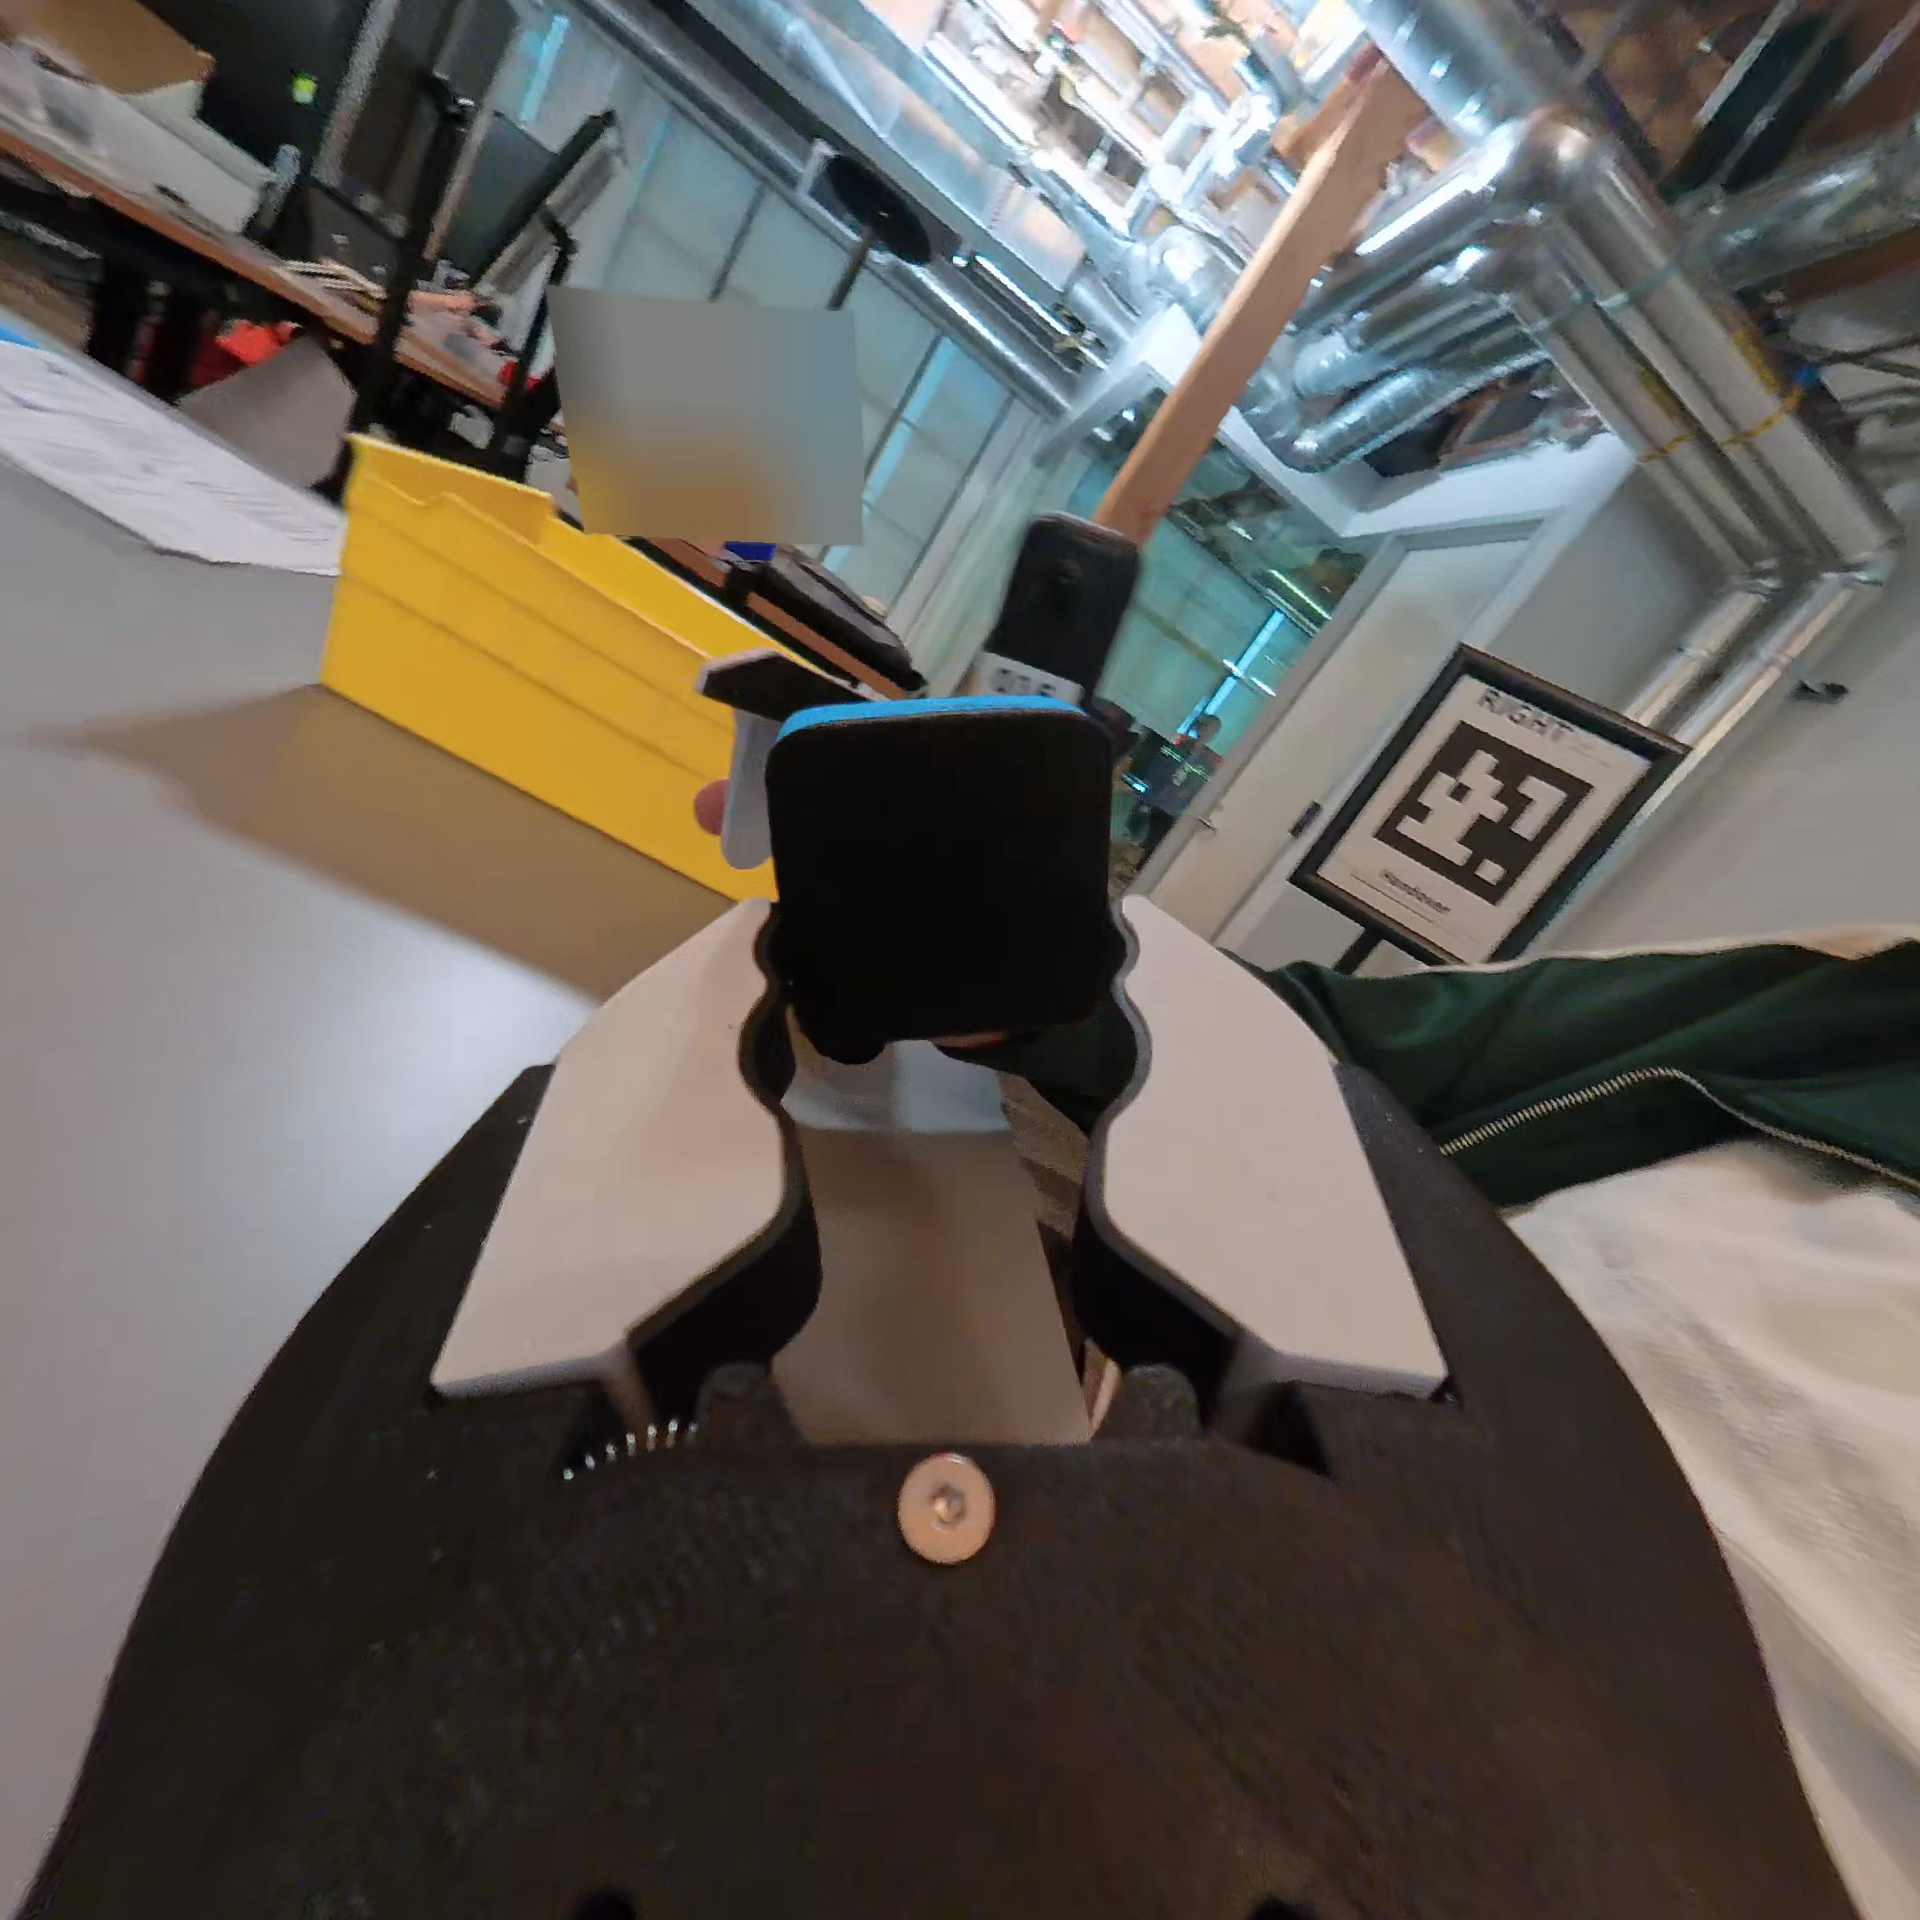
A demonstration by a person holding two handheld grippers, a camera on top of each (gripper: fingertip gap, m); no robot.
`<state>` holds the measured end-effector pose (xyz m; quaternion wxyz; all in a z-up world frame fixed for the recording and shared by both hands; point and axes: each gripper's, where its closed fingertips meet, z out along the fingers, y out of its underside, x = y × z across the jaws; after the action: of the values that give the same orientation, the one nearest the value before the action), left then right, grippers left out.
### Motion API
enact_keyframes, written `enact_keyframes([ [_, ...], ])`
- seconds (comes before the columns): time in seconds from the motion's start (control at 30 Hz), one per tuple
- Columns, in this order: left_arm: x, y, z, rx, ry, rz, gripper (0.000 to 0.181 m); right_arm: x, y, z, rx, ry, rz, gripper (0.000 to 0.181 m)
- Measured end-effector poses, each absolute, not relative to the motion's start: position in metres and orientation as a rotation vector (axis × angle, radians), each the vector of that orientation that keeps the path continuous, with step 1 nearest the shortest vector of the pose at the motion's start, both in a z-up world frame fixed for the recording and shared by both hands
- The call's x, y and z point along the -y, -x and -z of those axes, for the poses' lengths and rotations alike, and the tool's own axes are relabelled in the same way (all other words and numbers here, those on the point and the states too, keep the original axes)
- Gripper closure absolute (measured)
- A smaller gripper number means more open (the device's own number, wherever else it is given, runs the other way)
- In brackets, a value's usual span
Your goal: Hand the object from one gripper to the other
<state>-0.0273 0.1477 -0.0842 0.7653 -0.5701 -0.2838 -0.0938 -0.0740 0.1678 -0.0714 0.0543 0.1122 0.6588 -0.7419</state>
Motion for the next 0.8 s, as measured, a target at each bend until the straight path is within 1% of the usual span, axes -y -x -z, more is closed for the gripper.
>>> enact_keyframes([
  [0.1, -0.158, 0.011, 0.076, 0.509, 1.254, 0.256, 0.126, -0.166, 0.06, 0.072, -1.863, -0.254, 2.145, 0.136],
  [0.23, -0.17, -0.002, 0.076, 0.438, 1.297, 0.293, 0.126, -0.156, 0.027, 0.072, -1.705, -0.12, 1.953, 0.134],
  [0.4, -0.175, -0.006, 0.079, 0.421, 1.335, 0.269, 0.126, -0.152, 0.014, 0.068, -1.615, -0.109, 1.887, 0.125],
  [0.57, -0.173, 0.0, 0.083, 0.447, 1.368, 0.197, 0.126, -0.155, 0.024, 0.064, -1.609, -0.148, 1.954, 0.107],
  [0.7, -0.172, 0.005, 0.087, 0.473, 1.376, 0.18, 0.126, -0.152, 0.022, 0.068, -1.669, -0.122, 1.966, 0.103],
  [0.8, -0.171, 0.008, 0.091, 0.489, 1.395, 0.155, 0.126, -0.148, 0.017, 0.073, -1.721, -0.093, 1.953, 0.105],
])
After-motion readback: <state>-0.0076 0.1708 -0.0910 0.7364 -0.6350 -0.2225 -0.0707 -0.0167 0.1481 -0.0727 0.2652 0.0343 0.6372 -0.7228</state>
